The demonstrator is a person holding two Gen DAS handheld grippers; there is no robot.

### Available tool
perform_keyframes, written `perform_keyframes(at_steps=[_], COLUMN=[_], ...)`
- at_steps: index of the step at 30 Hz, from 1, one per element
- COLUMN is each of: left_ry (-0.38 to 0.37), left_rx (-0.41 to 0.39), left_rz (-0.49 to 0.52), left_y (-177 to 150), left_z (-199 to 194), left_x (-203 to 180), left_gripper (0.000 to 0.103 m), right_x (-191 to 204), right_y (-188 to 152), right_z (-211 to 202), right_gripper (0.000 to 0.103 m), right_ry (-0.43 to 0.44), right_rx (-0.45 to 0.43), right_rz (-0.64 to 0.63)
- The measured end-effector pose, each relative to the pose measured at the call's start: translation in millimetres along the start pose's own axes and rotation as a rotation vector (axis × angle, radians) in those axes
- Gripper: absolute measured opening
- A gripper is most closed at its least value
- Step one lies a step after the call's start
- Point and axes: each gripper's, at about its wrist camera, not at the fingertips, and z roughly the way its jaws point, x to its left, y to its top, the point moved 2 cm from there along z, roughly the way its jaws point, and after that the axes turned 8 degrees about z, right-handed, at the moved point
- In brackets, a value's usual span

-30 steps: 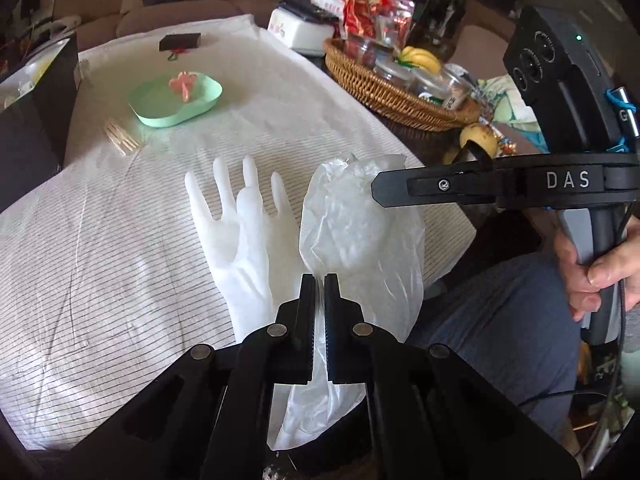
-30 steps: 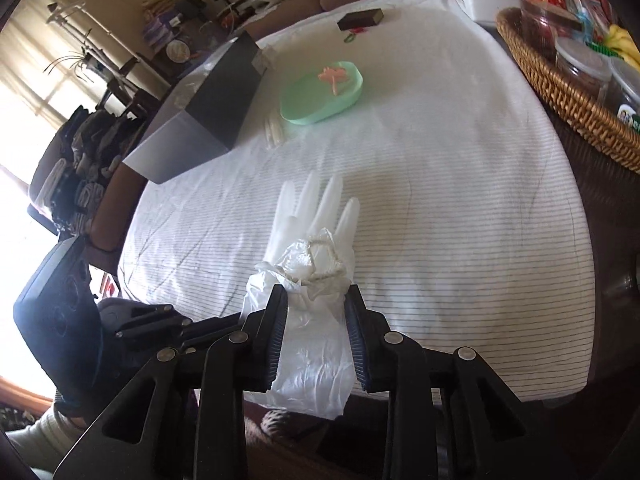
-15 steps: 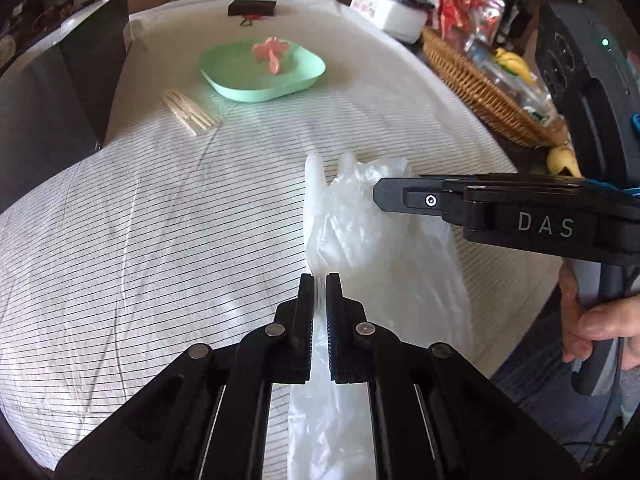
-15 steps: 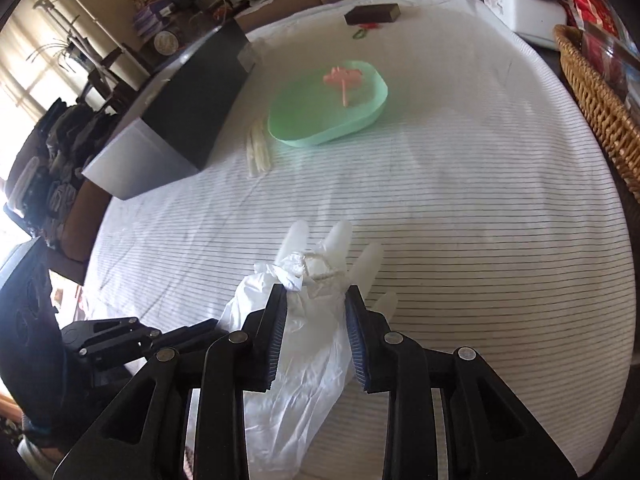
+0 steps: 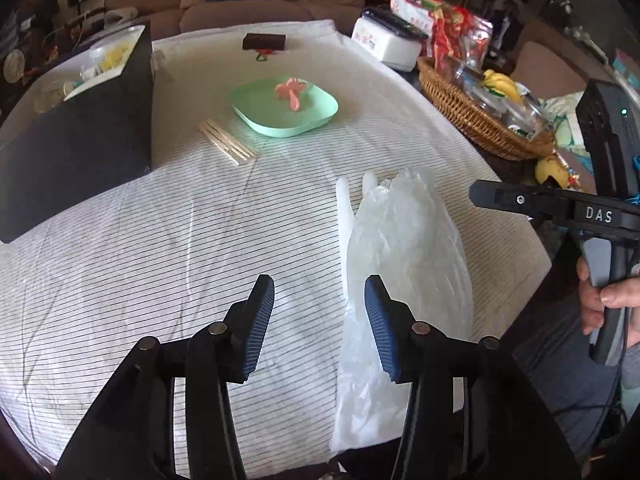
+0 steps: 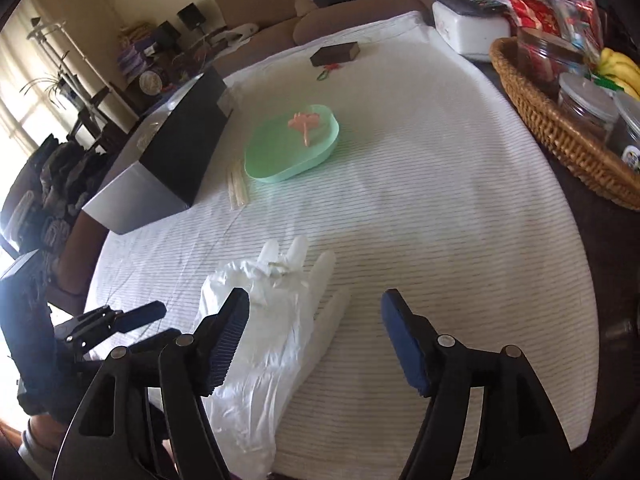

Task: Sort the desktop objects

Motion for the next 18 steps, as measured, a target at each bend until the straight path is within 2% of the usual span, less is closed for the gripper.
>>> perform_keyframes(at_steps=[3,6,8,10,12,15,18], left_ry=[-0.004,-0.014,-0.013,-0.038,-0.037,-0.005,-0.085], left_rx=[0.038,0.100,0.100,0.098,0.093,0.065,0.066], left_rz=[0.029,0.049,0.042,0.031,0.043,0.166,0.240], left_y=[-21,-51,-66,-75,-82,-90,-97], left_z=[-17,-20,-21,-22,-23,-30,-32], left_x=[-1,-12,-20,-26,-33,-53,-70], left_gripper=[0.045,0.045,0.045,0.045,0.045,0.045,0.045], right_x=[-1,10,22,36,50,59,58], right_y=[-20,-36,-38,-34,-33,-33,-32], right_z=[-25,-40,-39,-27,-11,11,32], right_gripper=[0.072,0.072,0.072,0.070,0.070,0.070,0.070], right_ry=[0.010,0.160,0.279,0.330,0.309,0.245,0.235], right_rx=[-0.014,0.015,0.045,0.076,0.110,0.130,0.160], right_rz=[-0.027,-0.027,-0.015,-0.016,-0.056,-0.094,-0.076])
